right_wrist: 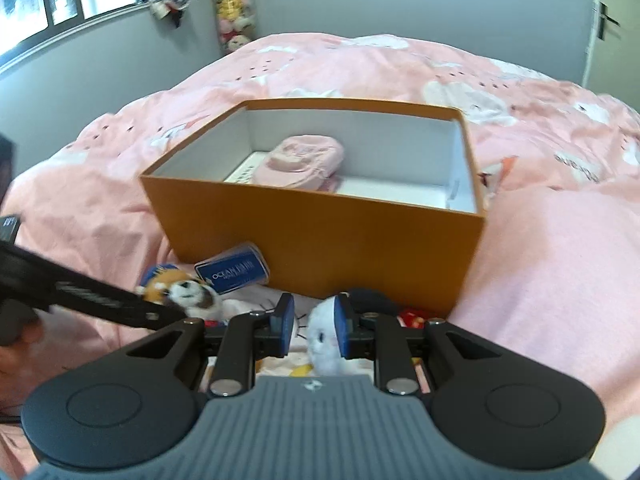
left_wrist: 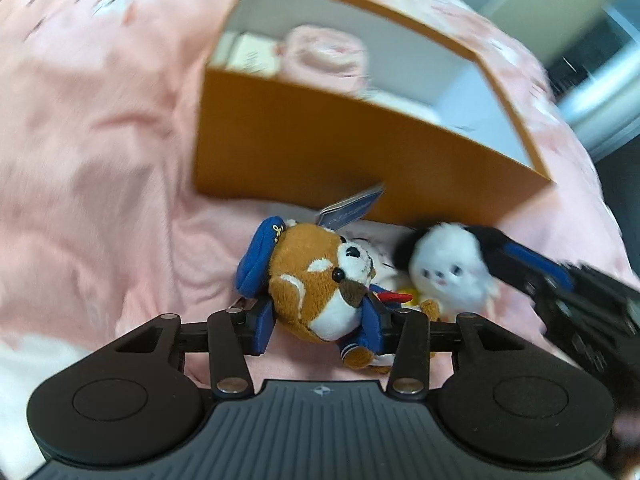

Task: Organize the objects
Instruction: 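Grasp the white black-eared dog plush with the right gripper while the left gripper holds the bear, then lift and carry the bear and dog plushes over the orange box with both grippers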

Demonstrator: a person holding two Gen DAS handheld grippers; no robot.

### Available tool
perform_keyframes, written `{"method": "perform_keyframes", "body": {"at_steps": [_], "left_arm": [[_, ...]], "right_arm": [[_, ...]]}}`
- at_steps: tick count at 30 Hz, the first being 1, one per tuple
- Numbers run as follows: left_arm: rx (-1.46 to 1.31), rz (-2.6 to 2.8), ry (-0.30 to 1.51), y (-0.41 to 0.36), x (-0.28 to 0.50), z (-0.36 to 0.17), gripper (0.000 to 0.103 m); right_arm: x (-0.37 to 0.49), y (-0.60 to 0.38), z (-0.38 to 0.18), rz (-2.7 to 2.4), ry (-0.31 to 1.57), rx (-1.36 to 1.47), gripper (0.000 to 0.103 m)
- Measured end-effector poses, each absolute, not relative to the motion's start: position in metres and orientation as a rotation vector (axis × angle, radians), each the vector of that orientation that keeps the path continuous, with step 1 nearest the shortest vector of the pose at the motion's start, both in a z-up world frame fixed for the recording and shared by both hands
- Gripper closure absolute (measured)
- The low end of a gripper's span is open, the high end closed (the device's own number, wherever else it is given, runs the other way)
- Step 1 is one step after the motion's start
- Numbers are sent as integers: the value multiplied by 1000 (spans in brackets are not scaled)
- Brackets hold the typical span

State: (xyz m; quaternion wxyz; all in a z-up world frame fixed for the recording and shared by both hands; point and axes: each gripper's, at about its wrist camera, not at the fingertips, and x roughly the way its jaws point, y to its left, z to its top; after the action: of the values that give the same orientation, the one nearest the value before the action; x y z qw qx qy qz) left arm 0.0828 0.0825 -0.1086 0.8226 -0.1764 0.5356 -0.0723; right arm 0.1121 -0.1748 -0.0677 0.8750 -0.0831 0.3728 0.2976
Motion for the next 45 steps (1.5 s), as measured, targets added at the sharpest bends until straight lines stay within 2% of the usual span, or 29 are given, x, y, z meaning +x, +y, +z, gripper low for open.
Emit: {"method": "perform_keyframes", "body": {"at_steps": [4, 9, 14, 17, 19, 23, 27, 31, 38, 45], "left_arm": [[-246, -286, 1175, 66, 83, -96, 52], [-248, -203, 1220, 73, 93, -123, 50], [-384, -97, 1235, 84, 84, -136, 45], [-524, -20, 1257, 94, 74, -131, 44], [-588, -17, 1248, 96, 68, -131, 39], [-736, 15, 1270, 99, 66, -149, 39], [-917, 51, 1201, 109, 65, -158, 39], [-916, 81, 1193, 104, 74, -163, 39], [-886, 79, 1183, 95, 82, -166, 47], [-759, 11, 1156, 92, 77, -140, 51]], "right_arm": [[120, -188, -70, 575, 813, -119, 80], [121, -197, -73, 548, 835, -98, 78], [119, -197, -77, 571, 858, -111, 65], [119, -192, -79, 591, 864, -159, 52], [117, -188, -83, 593, 871, -211, 47], [126, -190, -91, 569, 903, -216, 47], [137, -195, -98, 565, 925, -176, 47], [144, -194, -104, 591, 927, -155, 47], [153, -193, -114, 621, 934, -118, 46], [152, -197, -106, 625, 946, -81, 55]]}}
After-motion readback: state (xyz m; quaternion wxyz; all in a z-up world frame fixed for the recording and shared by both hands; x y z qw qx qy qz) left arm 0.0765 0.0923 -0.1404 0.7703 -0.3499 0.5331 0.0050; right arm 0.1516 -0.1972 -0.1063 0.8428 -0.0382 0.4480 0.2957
